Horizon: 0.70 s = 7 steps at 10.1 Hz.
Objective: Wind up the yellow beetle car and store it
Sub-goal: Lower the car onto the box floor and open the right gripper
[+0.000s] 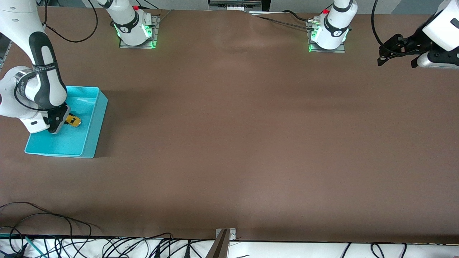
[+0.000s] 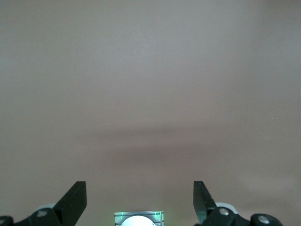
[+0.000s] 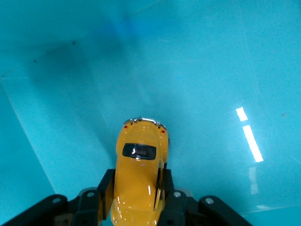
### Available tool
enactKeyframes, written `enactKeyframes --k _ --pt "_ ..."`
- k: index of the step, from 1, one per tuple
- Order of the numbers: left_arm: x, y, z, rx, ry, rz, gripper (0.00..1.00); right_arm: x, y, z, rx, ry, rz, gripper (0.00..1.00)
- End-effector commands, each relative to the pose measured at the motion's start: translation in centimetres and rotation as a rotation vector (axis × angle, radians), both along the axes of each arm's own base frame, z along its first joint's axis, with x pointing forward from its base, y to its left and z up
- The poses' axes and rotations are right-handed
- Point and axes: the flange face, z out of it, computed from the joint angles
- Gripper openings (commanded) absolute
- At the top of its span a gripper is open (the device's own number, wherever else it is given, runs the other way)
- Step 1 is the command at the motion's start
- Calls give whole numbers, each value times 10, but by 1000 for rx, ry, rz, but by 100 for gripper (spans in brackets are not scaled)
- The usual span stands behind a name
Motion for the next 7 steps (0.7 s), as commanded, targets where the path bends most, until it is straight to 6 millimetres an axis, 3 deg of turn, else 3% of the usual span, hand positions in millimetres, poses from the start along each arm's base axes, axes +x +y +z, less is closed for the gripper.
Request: enactKeyframes --k 1,5,7 --pt "0 0 6 21 14 9 100 6 6 -13 29 -9 1 0" --pt "1 0 5 21 15 9 100 7 8 -20 24 -12 7 0" --pt "0 -1 6 21 14 6 100 9 11 -20 41 -20 -16 66"
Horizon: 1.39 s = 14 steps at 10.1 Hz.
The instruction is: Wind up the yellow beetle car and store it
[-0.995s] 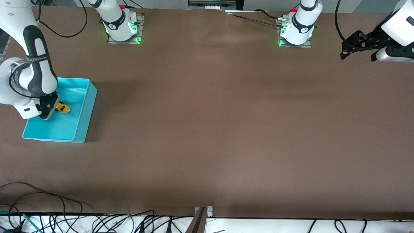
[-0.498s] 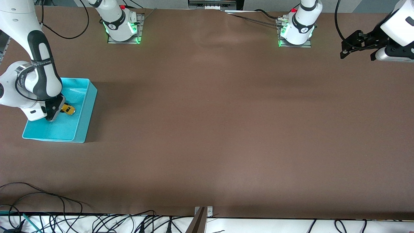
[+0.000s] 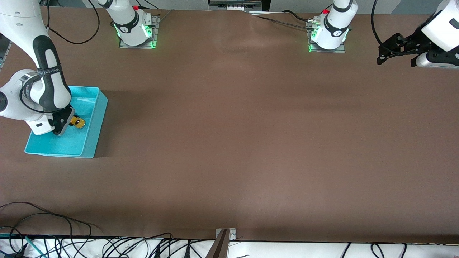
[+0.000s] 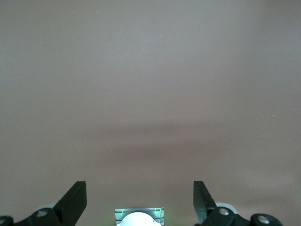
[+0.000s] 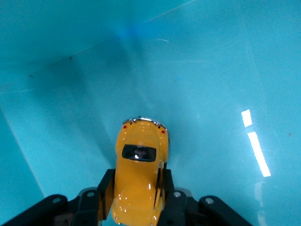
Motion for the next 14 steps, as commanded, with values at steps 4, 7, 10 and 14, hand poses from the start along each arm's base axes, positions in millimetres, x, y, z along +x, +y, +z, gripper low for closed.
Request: enactKeyframes --k 4,7,10,14 --pt "2 -1 6 18 5 6 100 50 34 63 57 -42 26 89" --pt "2 -9 5 18 5 -8 100 95 58 159 23 7 -128 93" --pt "6 -18 -8 8 29 -25 100 117 122 239 -41 -11 -375 97" --pt "-8 -7 -18 -25 15 3 100 104 199 279 -174 1 -840 100"
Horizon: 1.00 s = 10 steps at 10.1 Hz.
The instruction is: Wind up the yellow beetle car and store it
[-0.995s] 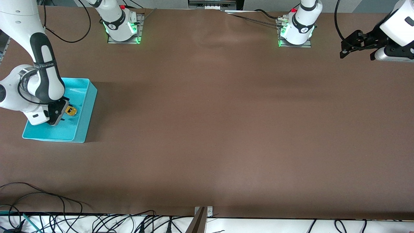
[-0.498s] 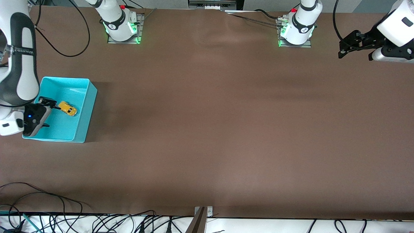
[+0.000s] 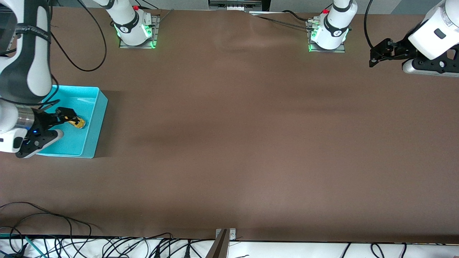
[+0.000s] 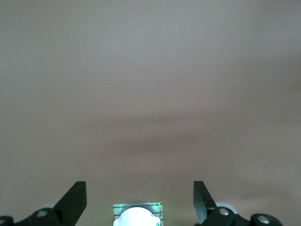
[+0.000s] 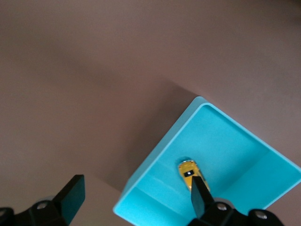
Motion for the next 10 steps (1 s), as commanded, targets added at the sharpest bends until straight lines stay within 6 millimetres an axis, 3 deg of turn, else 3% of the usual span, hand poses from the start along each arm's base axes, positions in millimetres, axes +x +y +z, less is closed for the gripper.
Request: enactKeyframes --k 1,3,4,6,10 --pt "-15 3 1 -21 -40 21 100 -17 14 22 -71 37 -266 100" --pt "-13 2 3 -21 -42 17 100 -32 48 21 -106 32 -319 100" --pt "-12 3 4 -22 -43 14 100 -43 53 19 -90 12 -329 100" --pt "-7 3 5 -21 -46 20 100 -60 48 13 -62 -38 -336 100" --pt "-6 4 6 -21 -48 14 100 -58 49 18 -82 -56 -331 100"
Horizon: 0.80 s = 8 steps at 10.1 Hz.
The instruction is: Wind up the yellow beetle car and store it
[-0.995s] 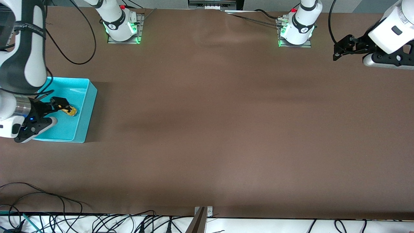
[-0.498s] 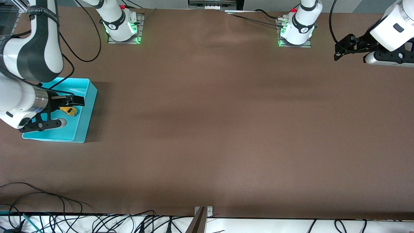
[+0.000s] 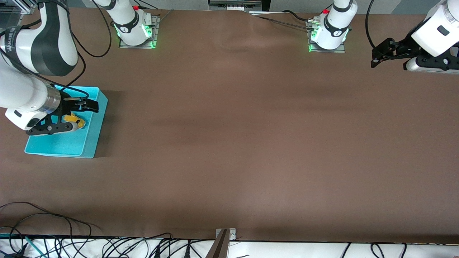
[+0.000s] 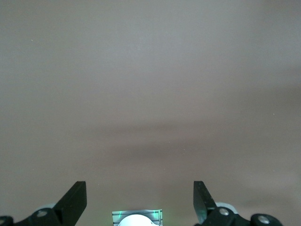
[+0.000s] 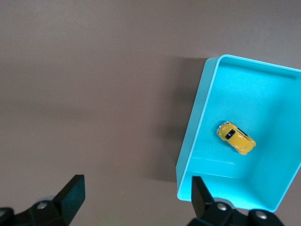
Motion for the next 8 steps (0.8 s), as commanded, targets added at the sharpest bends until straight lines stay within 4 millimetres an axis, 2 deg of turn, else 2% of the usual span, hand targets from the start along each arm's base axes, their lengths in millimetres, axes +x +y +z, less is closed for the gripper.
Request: enactKeyframes --k 1,3,5,8 --pt "-1 1 4 -17 -12 7 100 -7 3 4 -6 -16 -2 100" --pt "-1 1 4 -16 -12 8 100 -5 -2 1 -16 -15 16 100" --pt "-1 2 4 -14 -12 10 100 -7 -5 12 -29 -45 -8 100" --pt "-1 2 4 -12 -11 10 100 -11 -2 3 -18 -65 -40 100"
